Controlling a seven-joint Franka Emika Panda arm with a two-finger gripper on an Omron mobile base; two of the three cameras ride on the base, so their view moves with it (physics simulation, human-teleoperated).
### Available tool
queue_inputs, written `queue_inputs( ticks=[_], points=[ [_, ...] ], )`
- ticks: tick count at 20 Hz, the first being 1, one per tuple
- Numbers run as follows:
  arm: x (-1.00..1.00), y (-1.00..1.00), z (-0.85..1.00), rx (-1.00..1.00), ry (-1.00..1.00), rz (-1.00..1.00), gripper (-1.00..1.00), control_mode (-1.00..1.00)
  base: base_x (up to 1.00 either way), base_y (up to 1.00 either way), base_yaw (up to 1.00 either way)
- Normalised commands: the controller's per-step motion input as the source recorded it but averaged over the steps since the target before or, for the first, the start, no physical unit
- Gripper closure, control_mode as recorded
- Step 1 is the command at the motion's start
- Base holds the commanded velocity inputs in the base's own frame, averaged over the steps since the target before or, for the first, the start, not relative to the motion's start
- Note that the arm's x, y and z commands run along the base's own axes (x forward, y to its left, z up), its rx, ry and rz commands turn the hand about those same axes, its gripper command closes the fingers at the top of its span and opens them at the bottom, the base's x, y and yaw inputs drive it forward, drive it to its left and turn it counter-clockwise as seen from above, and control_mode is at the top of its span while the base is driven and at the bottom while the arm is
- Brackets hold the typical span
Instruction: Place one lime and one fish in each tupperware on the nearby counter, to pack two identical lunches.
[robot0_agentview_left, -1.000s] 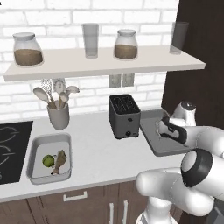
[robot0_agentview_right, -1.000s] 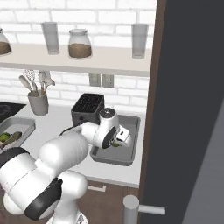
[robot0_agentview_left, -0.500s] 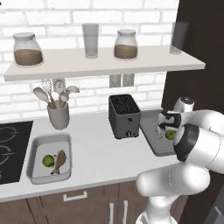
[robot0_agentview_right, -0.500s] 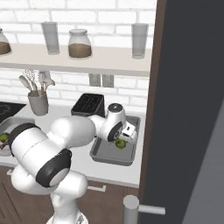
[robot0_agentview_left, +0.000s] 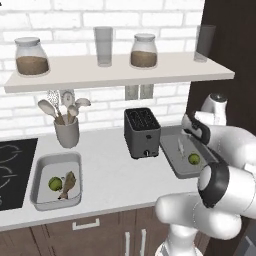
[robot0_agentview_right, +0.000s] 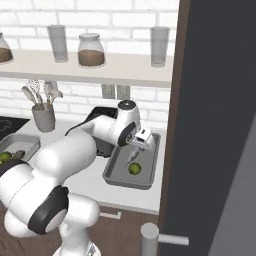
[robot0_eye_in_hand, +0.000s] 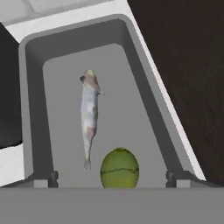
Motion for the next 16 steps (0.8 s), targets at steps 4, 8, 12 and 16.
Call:
queue_inputs(
  ticks=[4,8,12,16],
  points=[
    [-1.00,0.59,1.00,-0.16,-0.34,0.11,-1.00,-1.00,0.00,0.00,0.00],
    [-1.00,0.67,1.00,-0.26,-0.48,0.14,-1.00,-1.00,0.00,0.00,0.00],
    [-1.00,0.60,1.00,-0.25,-0.51,0.13,-1.00,-1.00,0.00,0.00,0.00],
    [-1.00,0.61,1.00,-0.24,-0.51,0.13,-1.00,-1.00,0.00,0.00,0.00]
  ],
)
